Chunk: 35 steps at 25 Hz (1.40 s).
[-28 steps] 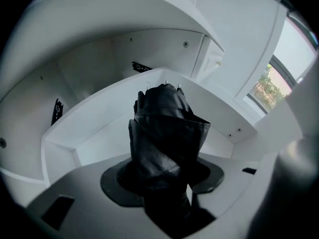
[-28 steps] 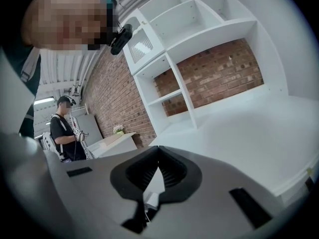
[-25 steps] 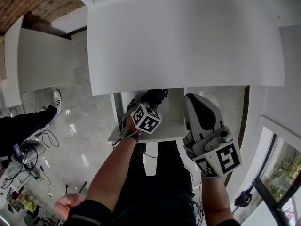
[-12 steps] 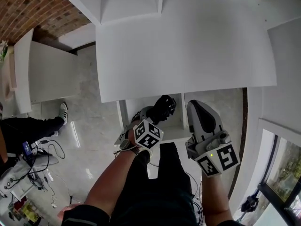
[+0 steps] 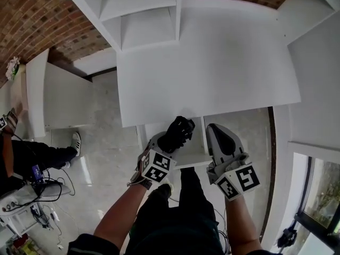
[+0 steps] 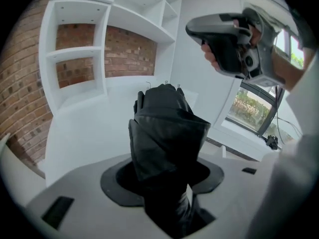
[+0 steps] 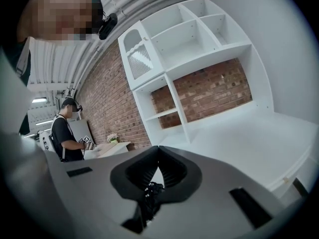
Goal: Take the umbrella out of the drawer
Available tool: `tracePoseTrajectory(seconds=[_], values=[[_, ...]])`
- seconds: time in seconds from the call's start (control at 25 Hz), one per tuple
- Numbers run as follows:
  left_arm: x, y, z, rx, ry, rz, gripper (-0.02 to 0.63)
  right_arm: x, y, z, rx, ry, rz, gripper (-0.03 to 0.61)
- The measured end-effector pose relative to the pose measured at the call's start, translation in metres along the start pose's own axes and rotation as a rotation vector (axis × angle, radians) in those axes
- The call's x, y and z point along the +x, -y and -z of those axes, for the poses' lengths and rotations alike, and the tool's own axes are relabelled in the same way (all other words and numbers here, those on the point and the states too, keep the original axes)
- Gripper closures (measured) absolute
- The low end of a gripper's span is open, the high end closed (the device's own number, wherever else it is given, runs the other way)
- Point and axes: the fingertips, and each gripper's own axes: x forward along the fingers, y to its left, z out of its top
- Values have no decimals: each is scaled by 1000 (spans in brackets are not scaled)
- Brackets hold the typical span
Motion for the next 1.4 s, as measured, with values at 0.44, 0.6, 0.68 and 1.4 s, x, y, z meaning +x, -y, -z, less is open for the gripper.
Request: tracePoseTrajectory(seconds=[0.44,0.6,0.68,1.4], values=[[-102,-30,-71,-189,238,-98,388,-9,-31,-36,-39,10,-25,574],[-141,-39,-91,-240,316,-132,388,-14,-45,-52,-66,23,-34,574],[-160,-40,-99,-263,352,-143,388,-18,-53,-58,-85,30,-42,574],[-315,-58,-168,-282,639,-262,387,-26,-127,-132,-224,112,-78,574]])
